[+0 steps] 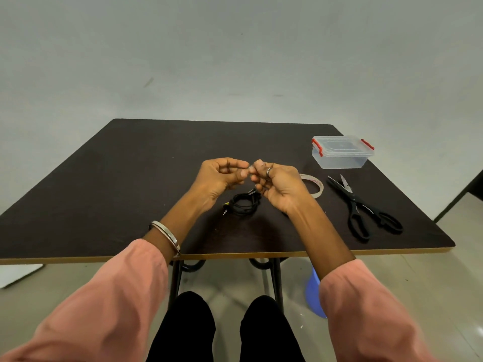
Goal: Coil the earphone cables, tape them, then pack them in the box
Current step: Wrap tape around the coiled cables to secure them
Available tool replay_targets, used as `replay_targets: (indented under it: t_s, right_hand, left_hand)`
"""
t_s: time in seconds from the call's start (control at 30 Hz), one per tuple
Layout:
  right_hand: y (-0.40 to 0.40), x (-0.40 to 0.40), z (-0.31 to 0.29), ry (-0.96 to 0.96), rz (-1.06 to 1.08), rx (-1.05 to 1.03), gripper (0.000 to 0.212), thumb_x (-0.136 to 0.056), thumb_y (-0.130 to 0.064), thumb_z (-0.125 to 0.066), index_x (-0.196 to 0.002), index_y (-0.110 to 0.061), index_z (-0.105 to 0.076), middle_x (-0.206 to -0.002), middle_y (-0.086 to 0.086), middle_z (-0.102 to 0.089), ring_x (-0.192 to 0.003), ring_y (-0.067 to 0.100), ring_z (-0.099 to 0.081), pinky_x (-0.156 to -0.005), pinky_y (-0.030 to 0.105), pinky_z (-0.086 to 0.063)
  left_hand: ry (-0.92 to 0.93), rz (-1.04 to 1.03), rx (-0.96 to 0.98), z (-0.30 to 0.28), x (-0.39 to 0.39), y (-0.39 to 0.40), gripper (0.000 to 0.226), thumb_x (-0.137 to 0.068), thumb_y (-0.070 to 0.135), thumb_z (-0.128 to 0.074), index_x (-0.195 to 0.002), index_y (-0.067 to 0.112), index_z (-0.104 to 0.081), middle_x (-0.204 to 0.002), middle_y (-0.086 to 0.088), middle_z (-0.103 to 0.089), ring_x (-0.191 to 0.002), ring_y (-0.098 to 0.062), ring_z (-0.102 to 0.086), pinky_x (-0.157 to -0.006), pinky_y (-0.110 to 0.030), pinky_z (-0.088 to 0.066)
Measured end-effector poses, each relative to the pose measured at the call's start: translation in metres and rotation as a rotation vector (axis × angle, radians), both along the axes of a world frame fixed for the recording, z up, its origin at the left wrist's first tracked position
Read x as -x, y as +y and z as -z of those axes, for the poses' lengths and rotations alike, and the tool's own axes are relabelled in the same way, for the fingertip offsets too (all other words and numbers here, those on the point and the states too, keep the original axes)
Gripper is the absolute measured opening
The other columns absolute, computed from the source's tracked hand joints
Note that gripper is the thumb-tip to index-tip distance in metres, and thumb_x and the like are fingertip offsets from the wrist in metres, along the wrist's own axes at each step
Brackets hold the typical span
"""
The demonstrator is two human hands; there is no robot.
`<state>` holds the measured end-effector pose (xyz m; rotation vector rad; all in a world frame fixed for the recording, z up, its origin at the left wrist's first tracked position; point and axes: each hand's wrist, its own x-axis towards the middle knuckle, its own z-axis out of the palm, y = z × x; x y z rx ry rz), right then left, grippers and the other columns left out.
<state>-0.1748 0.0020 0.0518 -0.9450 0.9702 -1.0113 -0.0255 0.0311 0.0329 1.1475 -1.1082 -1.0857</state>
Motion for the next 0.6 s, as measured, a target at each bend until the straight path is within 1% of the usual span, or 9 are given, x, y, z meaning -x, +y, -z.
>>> replay_targets:
  t_s: [0.07,0.1,0.17,0.27,0.3,0.37,0.47,0.53,0.6]
  right_hand:
    - [-0.002,-0.001,0.002,0.009,0.034,0.025,0.011,-0.094,-0.01,-0.057,-0.085,-0.008,-0.064,-0.073,0.003,-0.066,-0.061,0.011,-0.059,-0.054,0.02,-0.044]
    - [-0.004,0.0,0.003,0.029,0.054,0.051,0.014,-0.094,-0.009,-0.056,-0.082,-0.009,-0.063,-0.071,0.003,-0.065,-0.06,0.011,-0.057,-0.052,0.02,-0.043]
    - [-0.008,-0.001,0.007,0.099,0.077,0.11,0.013,-0.093,-0.01,-0.058,-0.082,-0.007,-0.064,-0.071,0.003,-0.066,-0.058,0.01,-0.056,-0.048,0.018,-0.042]
    - [-0.012,-0.005,0.013,0.215,0.097,0.194,0.015,-0.093,-0.016,-0.061,-0.085,-0.004,-0.066,-0.075,0.005,-0.067,-0.056,0.008,-0.053,-0.048,0.019,-0.041]
    - [-0.013,-0.008,0.017,0.248,0.099,0.216,0.017,-0.093,-0.016,-0.061,-0.084,-0.004,-0.067,-0.075,0.006,-0.067,-0.056,0.008,-0.051,-0.048,0.02,-0.04]
    - [-0.013,-0.015,0.022,0.294,0.101,0.251,0.017,-0.093,-0.017,-0.06,-0.081,-0.007,-0.068,-0.071,0.003,-0.064,-0.054,0.008,-0.049,-0.047,0.02,-0.038]
    - [-0.012,-0.019,0.027,0.347,0.09,0.275,0.015,-0.092,-0.019,-0.062,-0.083,-0.01,-0.07,-0.066,0.0,-0.061,-0.053,0.006,-0.049,-0.046,0.018,-0.038]
    - [-0.011,-0.019,0.029,0.355,0.066,0.275,0.015,-0.092,-0.02,-0.062,-0.087,-0.008,-0.071,-0.066,0.001,-0.062,-0.051,0.006,-0.049,-0.045,0.018,-0.038]
    - [-0.01,-0.018,0.032,0.334,0.036,0.27,0.015,-0.092,-0.017,-0.062,-0.089,-0.005,-0.07,-0.068,0.004,-0.063,-0.052,0.007,-0.05,-0.045,0.019,-0.039]
  left_hand:
    - [-0.089,0.009,-0.027,0.002,-0.011,0.0,0.016,-0.08,0.008,-0.073,-0.095,0.012,-0.073,-0.086,-0.003,-0.075,-0.071,-0.01,-0.067,-0.066,-0.024,-0.054]
    - [-0.183,-0.021,-0.046,0.004,-0.014,0.0,0.012,-0.082,0.01,-0.072,-0.094,0.013,-0.073,-0.088,-0.003,-0.075,-0.069,-0.009,-0.066,-0.065,-0.023,-0.052]
    - [-0.468,-0.126,-0.103,0.009,-0.017,0.0,0.008,-0.087,0.018,-0.069,-0.091,0.012,-0.074,-0.093,-0.003,-0.074,-0.071,-0.008,-0.064,-0.066,-0.022,-0.05]
    - [-0.836,-0.132,-0.203,0.012,-0.008,-0.001,0.027,-0.086,0.037,-0.069,-0.094,0.012,-0.076,-0.092,-0.004,-0.072,-0.084,-0.015,-0.064,-0.078,-0.031,-0.053]
    - [-0.941,-0.114,-0.231,0.014,-0.005,-0.002,0.031,-0.083,0.041,-0.071,-0.095,0.013,-0.076,-0.09,-0.004,-0.072,-0.087,-0.017,-0.065,-0.079,-0.033,-0.053]
    - [-1.109,-0.12,-0.258,0.019,0.001,-0.004,0.035,-0.079,0.044,-0.074,-0.095,0.013,-0.075,-0.09,-0.006,-0.072,-0.086,-0.022,-0.065,-0.074,-0.035,-0.052]
    - [-1.198,-0.223,-0.218,0.027,0.01,-0.003,0.029,-0.08,0.033,-0.075,-0.096,0.009,-0.069,-0.092,-0.01,-0.066,-0.085,-0.028,-0.064,-0.071,-0.04,-0.056]
    - [-1.192,-0.297,-0.163,0.03,0.013,0.0,0.018,-0.084,0.026,-0.071,-0.093,0.01,-0.069,-0.088,-0.009,-0.066,-0.083,-0.028,-0.065,-0.068,-0.04,-0.056]
    - [-1.164,-0.33,-0.11,0.032,0.012,0.002,0.013,-0.085,0.023,-0.069,-0.09,0.011,-0.071,-0.084,-0.007,-0.068,-0.081,-0.025,-0.065,-0.067,-0.039,-0.057]
